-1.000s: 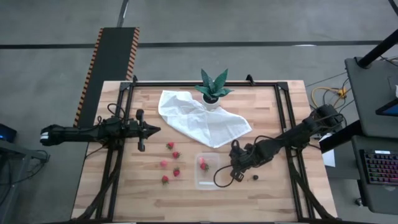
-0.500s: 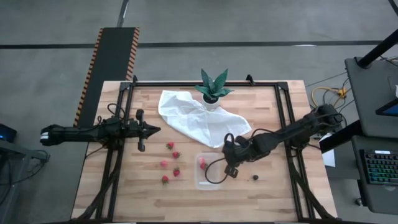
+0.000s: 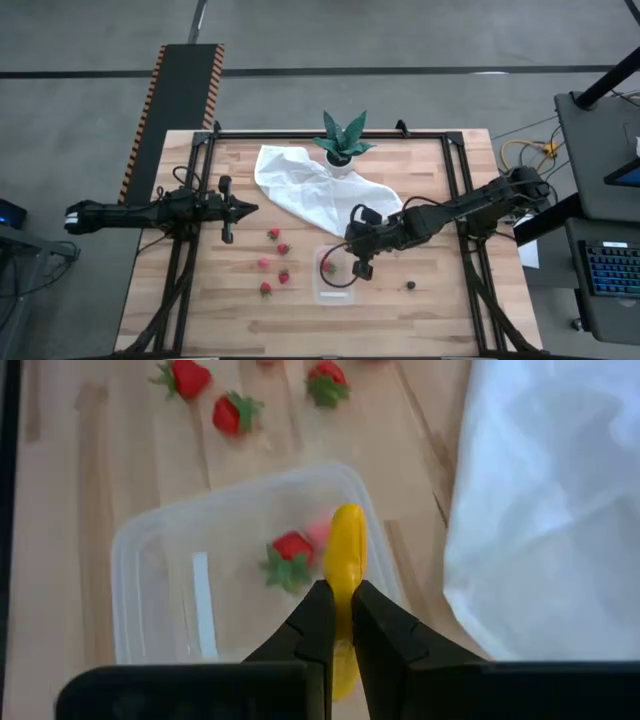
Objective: Pick and placing Produce into tupperware
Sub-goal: Put the yellow corn into the transparent bin
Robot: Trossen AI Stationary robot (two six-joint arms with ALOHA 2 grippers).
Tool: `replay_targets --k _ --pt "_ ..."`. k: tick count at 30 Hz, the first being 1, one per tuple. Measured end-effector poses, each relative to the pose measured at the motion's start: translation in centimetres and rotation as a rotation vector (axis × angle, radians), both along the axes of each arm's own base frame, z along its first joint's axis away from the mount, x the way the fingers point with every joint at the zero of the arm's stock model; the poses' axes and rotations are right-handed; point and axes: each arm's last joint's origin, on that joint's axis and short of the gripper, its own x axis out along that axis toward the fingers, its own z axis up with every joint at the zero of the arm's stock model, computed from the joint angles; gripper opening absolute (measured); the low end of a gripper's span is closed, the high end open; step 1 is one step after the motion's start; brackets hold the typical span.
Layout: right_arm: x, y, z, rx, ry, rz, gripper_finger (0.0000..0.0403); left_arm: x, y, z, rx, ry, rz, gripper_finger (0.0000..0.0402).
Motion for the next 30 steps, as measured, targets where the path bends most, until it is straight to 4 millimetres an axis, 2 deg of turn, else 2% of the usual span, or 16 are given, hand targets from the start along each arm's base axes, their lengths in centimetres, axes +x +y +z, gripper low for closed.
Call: replay_targets --k 6,11,16,30 --pt "1.1 -0.4 -0.3 0.007 -0.053 0.043 0.0022 0.0 0.0 0.0 0.000 -0.001 0.000 0.0000" --pt "2.4 -0.4 -1.8 0.026 -0.034 0.097 0.0022 0.0 0.0 0.0 0.000 -0.001 0.000 0.0000" --pt "3.5 -0.7 -2.5 0.019 -0.022 0.091 0.0022 0.0 0.0 0.0 0.000 0.002 0.000 0.0000" --pt "4.6 -0.6 -4.8 0.028 0.046 0.109 0.0022 0.0 0.0 0.0 0.000 0.005 -0.001 0.0000"
